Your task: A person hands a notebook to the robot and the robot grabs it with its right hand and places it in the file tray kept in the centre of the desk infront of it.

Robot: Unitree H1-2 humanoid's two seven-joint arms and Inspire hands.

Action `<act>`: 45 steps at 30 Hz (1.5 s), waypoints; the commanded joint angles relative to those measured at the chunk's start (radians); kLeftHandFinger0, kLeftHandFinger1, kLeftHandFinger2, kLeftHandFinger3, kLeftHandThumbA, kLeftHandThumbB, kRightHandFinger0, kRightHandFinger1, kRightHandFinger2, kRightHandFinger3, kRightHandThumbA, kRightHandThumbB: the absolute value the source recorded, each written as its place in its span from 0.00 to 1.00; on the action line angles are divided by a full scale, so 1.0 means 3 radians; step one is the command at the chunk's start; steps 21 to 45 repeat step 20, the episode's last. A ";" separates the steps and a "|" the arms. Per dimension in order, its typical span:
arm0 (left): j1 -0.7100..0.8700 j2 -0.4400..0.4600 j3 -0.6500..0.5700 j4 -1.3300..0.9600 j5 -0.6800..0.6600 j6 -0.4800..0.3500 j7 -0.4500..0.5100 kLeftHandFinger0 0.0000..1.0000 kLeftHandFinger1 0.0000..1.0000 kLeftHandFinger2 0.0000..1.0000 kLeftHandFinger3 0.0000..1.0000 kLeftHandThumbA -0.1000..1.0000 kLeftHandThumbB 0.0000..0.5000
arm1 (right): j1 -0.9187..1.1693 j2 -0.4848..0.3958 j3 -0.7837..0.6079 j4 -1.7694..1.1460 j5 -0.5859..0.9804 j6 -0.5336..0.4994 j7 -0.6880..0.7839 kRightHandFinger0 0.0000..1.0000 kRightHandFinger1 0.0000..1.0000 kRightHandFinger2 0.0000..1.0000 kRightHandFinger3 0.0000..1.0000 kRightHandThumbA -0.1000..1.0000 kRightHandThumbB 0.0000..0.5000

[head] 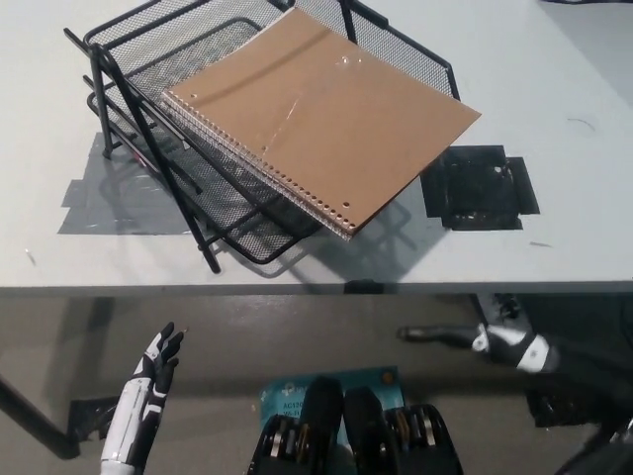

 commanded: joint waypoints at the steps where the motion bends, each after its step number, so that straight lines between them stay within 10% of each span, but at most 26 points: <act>1: -0.0091 0.0084 0.0011 -0.0231 -0.0025 -0.0142 0.0014 1.00 1.00 1.00 1.00 1.00 0.85 | 0.0644 0.1070 -0.0324 -0.0093 -0.0581 -0.0485 -0.1062 1.00 1.00 1.00 1.00 1.00 0.77; 4: -0.0120 0.0099 0.0006 -0.0241 -0.0048 -0.0138 -0.0010 1.00 1.00 1.00 1.00 1.00 0.85 | 0.0800 0.1344 -0.0312 0.0342 -0.0880 -0.0732 -0.1055 1.00 1.00 1.00 1.00 1.00 0.67; 7: -0.0136 0.0087 0.0004 -0.0258 -0.0063 -0.0118 -0.0012 1.00 1.00 1.00 1.00 1.00 0.85 | 0.0966 0.1760 -0.0320 0.0920 -0.1497 -0.1130 -0.1346 1.00 1.00 1.00 1.00 1.00 0.34; 14: -0.0168 0.0071 0.0007 -0.0202 -0.0029 -0.0172 0.0028 1.00 1.00 1.00 1.00 1.00 0.83 | 0.1059 0.2022 -0.0350 0.1698 -0.1568 -0.1521 -0.1400 1.00 1.00 1.00 1.00 1.00 0.07; 45: -0.0191 0.0070 0.0006 -0.0198 -0.0056 -0.0165 0.0014 1.00 1.00 1.00 1.00 1.00 0.84 | 0.0989 0.1999 -0.0397 0.1905 -0.1597 -0.1563 -0.1376 1.00 1.00 1.00 1.00 1.00 0.07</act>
